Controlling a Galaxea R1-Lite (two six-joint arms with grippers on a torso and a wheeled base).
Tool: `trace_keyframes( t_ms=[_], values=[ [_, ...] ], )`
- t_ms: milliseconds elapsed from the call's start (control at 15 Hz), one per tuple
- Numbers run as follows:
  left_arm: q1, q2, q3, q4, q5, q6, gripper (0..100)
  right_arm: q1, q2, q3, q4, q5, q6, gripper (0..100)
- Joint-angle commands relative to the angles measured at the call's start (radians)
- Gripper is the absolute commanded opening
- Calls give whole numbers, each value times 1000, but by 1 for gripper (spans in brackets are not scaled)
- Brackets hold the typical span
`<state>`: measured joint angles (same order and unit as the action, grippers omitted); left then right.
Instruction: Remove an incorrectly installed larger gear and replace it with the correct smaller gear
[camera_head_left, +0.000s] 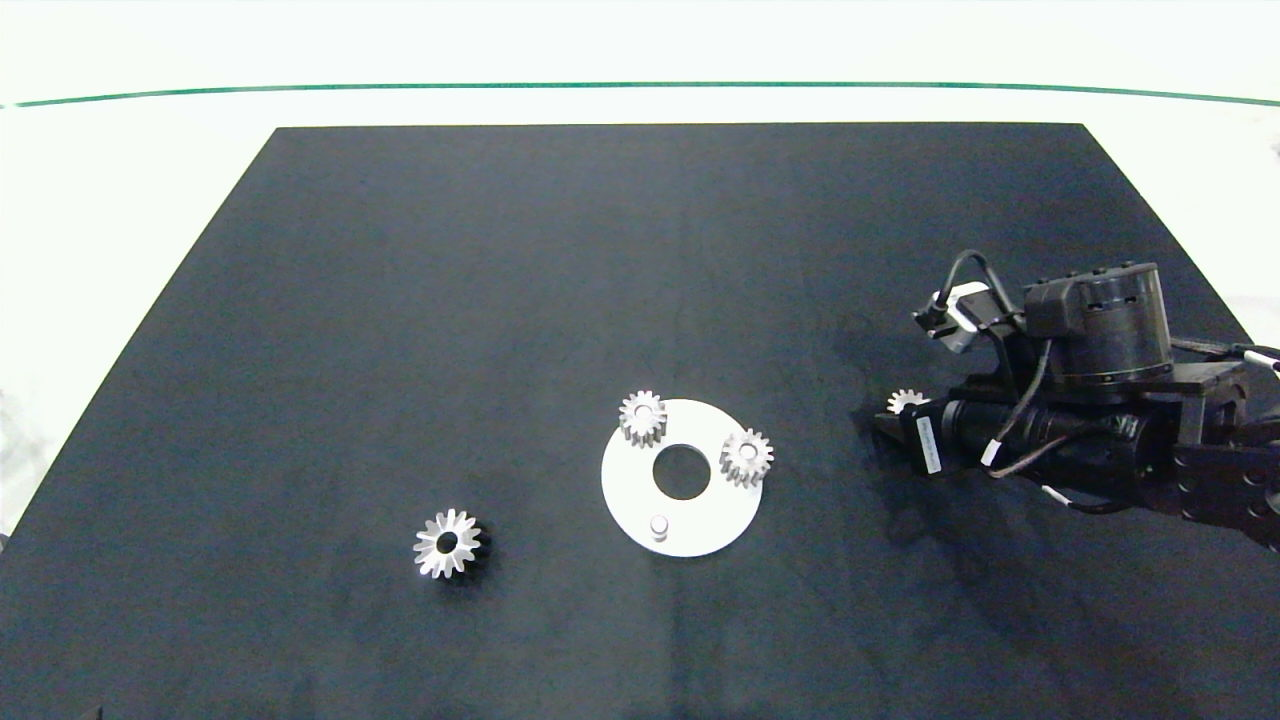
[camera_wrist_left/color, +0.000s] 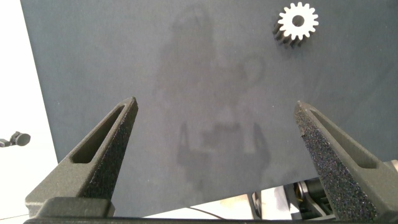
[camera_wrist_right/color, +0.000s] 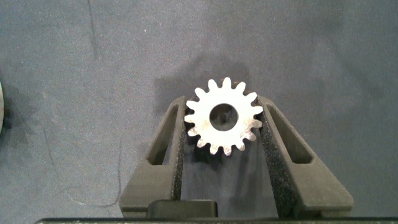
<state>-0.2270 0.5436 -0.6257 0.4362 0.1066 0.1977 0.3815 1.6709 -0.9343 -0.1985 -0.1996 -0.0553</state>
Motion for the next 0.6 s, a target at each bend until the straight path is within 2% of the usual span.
trace_keyframes(
  t_ms=[67, 600],
  values=[
    [0, -1, 4, 3, 1, 2, 100, 2, -3, 0, -1, -1, -1, 25],
    [0, -22, 27, 3, 1, 3, 100, 119, -114, 0, 10, -11, -8, 25]
  ],
)
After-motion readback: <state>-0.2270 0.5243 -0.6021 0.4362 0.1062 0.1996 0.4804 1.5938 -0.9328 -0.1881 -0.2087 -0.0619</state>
